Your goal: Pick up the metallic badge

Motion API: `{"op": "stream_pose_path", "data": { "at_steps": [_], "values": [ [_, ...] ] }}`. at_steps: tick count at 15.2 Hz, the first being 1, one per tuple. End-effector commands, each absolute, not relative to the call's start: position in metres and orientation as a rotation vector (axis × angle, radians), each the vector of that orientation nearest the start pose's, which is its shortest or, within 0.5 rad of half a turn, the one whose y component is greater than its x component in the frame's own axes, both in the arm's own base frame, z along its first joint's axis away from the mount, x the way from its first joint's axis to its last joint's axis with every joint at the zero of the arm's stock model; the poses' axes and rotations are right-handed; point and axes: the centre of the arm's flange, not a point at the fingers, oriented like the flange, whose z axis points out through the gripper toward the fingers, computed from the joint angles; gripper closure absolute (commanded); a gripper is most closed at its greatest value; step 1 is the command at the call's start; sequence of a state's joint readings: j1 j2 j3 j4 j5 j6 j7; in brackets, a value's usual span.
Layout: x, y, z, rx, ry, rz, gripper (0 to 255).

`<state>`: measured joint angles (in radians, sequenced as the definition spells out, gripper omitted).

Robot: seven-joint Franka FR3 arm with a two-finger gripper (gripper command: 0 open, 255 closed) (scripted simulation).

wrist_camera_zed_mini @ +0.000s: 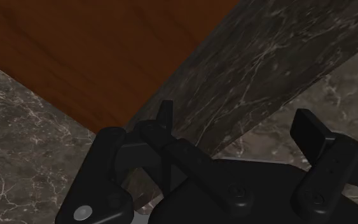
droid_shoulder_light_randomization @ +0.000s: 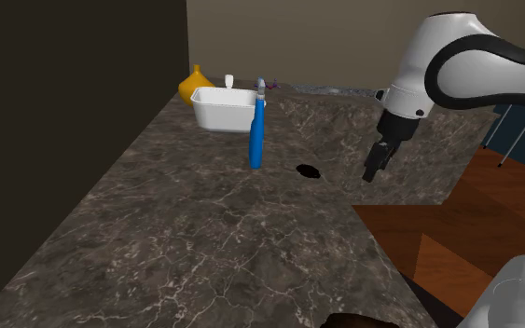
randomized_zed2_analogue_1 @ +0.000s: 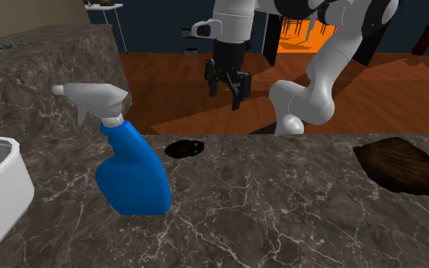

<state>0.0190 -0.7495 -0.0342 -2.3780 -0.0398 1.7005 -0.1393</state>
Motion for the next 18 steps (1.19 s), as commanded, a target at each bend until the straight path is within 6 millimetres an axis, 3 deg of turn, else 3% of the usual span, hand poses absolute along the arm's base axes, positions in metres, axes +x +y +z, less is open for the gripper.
{"op": "stream_pose_path", "data": {
  "at_steps": [1, 8, 14, 15, 18],
  "values": [
    [0.329, -0.012, 0.58, -3.154, -0.215, -0.111, 0],
    [0.428, 0.021, 0.577, -3.14, 0.112, 0.037, 0],
    [0.517, 0.033, 0.566, -3.096, 0.387, 0.162, 0],
    [0.527, 0.033, 0.565, -3.09, 0.417, 0.176, 0],
    [0.527, 0.033, 0.549, -3.09, 0.417, 0.176, 0]
  ]
}}
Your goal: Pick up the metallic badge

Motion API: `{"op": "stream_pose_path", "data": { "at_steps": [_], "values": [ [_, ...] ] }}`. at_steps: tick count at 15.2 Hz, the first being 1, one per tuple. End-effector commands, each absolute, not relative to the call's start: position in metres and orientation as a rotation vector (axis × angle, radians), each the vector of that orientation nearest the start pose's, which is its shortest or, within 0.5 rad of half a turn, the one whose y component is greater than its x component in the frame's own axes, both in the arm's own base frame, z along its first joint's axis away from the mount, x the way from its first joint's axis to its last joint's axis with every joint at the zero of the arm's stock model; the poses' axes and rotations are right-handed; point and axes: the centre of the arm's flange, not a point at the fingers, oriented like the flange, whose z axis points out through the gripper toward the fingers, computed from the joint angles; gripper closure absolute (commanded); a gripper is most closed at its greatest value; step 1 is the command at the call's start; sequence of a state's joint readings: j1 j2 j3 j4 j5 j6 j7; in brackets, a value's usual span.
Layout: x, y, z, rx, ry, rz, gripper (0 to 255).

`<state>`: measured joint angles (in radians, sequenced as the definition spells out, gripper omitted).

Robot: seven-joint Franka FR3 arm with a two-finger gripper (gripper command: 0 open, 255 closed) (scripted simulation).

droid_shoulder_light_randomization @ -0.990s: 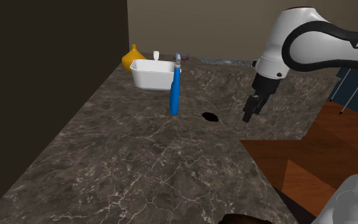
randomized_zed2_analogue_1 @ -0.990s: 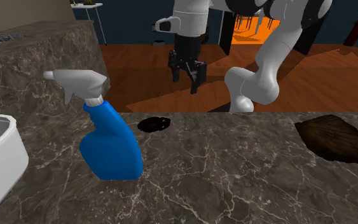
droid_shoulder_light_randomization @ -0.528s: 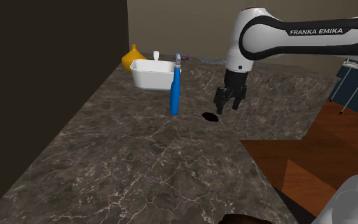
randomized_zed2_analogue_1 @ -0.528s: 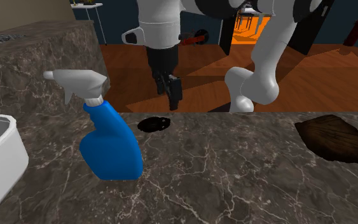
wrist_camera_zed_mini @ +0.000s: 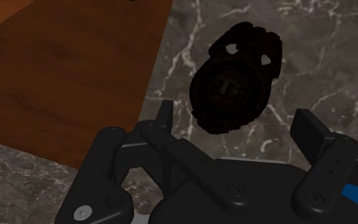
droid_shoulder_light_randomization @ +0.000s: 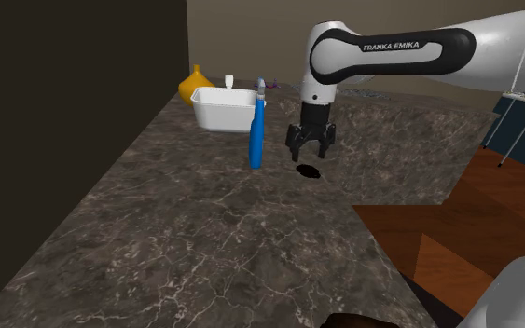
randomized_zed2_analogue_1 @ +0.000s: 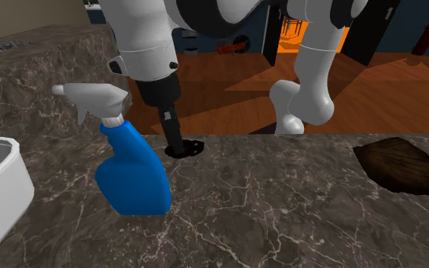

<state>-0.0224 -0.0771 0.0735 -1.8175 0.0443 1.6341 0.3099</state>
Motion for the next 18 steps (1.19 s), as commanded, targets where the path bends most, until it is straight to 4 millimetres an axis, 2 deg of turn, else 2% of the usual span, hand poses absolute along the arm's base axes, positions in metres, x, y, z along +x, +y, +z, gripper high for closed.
{"op": "stream_pose_path", "data": {
  "at_steps": [1, 4, 6, 7, 16, 18],
  "values": [
    [0.527, 0.033, 0.544, -3.09, 0.417, 0.176, 0],
    [0.527, 0.033, 0.528, -3.09, 0.417, 0.176, 0],
    [0.527, 0.033, 0.525, -3.09, 0.417, 0.176, 0],
    [0.528, 0.034, 0.525, -3.09, 0.417, 0.176, 255],
    [0.527, 0.033, 0.525, -3.09, 0.417, 0.176, 255],
    [0.527, 0.033, 0.536, -3.09, 0.417, 0.176, 255]
  ]
}}
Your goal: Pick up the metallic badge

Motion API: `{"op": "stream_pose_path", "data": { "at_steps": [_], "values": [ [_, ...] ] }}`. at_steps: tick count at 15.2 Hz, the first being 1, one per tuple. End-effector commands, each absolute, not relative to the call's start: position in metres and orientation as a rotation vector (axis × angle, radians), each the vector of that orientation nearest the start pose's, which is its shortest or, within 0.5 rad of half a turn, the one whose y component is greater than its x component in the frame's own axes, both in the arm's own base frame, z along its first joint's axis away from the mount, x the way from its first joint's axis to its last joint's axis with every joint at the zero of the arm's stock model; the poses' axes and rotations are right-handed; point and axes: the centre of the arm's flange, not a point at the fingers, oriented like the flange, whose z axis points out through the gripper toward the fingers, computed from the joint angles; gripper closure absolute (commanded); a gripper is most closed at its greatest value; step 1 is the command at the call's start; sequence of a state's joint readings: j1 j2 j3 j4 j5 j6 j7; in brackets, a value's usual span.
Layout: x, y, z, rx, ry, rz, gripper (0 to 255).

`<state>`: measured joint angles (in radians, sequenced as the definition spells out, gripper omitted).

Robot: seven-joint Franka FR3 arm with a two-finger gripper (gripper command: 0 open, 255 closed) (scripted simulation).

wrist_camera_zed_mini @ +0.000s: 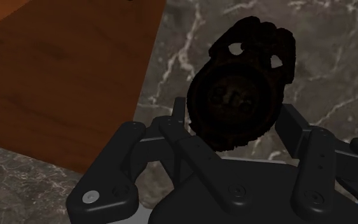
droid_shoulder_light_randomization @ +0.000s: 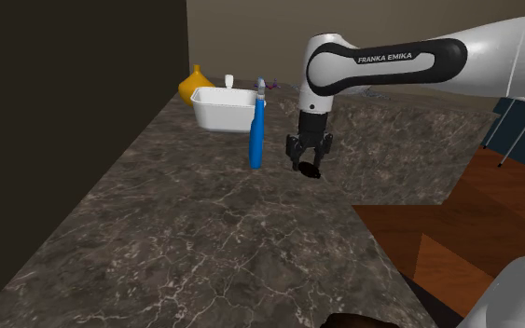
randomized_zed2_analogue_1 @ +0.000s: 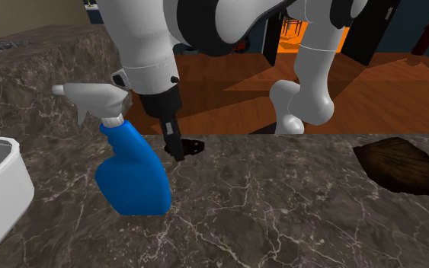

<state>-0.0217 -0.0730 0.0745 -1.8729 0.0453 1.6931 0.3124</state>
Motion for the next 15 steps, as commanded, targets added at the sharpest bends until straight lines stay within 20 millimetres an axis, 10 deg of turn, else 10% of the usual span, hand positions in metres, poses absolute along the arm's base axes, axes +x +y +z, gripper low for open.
{"op": "stream_pose_path", "data": {
  "at_steps": [1, 15],
  "values": [
    [0.527, 0.033, 0.541, -3.09, 0.417, 0.176, 255],
    [0.527, 0.033, 0.605, -3.09, 0.417, 0.176, 255]
  ]
}}
